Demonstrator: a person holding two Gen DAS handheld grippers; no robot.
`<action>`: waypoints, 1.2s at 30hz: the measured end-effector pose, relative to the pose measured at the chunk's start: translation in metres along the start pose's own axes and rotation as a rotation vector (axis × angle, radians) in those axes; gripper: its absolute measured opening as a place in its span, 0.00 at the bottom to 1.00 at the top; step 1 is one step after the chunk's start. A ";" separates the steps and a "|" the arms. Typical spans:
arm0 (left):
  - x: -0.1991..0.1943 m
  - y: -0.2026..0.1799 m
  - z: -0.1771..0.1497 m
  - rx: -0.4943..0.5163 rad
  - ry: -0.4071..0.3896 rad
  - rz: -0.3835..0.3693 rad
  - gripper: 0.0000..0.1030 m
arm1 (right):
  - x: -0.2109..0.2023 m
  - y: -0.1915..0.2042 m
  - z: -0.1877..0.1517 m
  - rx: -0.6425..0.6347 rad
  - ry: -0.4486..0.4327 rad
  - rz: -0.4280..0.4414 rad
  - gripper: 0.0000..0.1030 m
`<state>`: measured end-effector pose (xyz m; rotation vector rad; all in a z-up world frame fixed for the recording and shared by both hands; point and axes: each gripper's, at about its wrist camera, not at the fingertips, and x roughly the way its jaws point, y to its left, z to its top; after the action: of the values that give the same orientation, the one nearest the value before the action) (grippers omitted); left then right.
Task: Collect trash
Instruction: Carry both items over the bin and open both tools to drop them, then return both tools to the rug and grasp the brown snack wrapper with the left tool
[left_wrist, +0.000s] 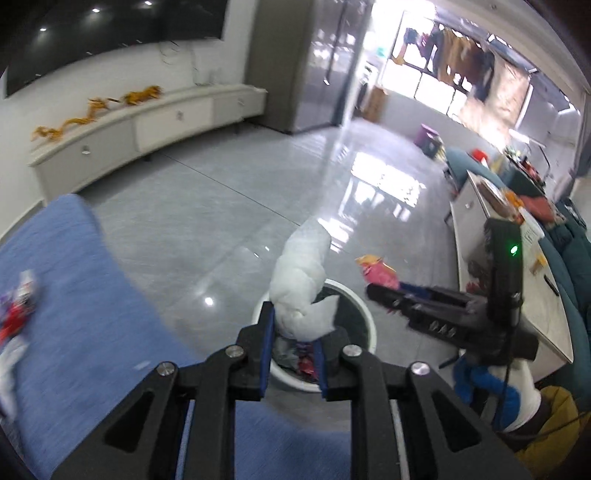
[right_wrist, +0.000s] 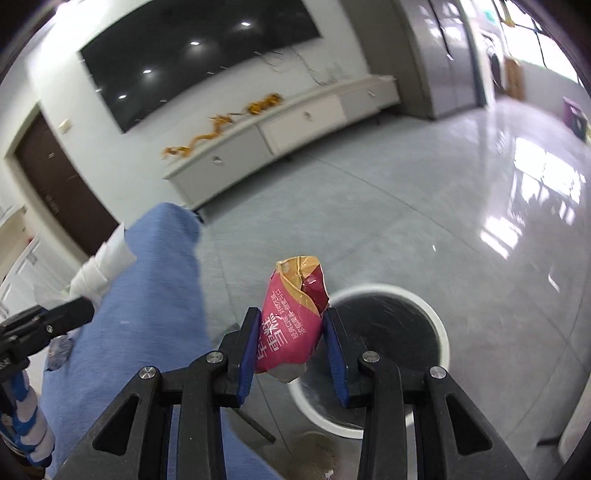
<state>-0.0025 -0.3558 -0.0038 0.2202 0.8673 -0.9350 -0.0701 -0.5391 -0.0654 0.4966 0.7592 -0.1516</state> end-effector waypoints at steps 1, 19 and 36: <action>0.010 -0.003 0.005 -0.004 0.013 -0.010 0.19 | 0.006 -0.009 0.000 0.014 0.009 -0.015 0.34; 0.037 -0.032 0.017 -0.001 0.025 0.098 0.48 | 0.004 -0.040 -0.010 0.083 0.002 -0.068 0.55; -0.110 -0.003 -0.034 -0.006 -0.184 0.411 0.48 | -0.078 0.056 -0.002 -0.086 -0.139 0.021 0.57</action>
<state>-0.0562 -0.2723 0.0553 0.2900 0.6233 -0.5583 -0.1103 -0.4923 0.0081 0.4078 0.6218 -0.1318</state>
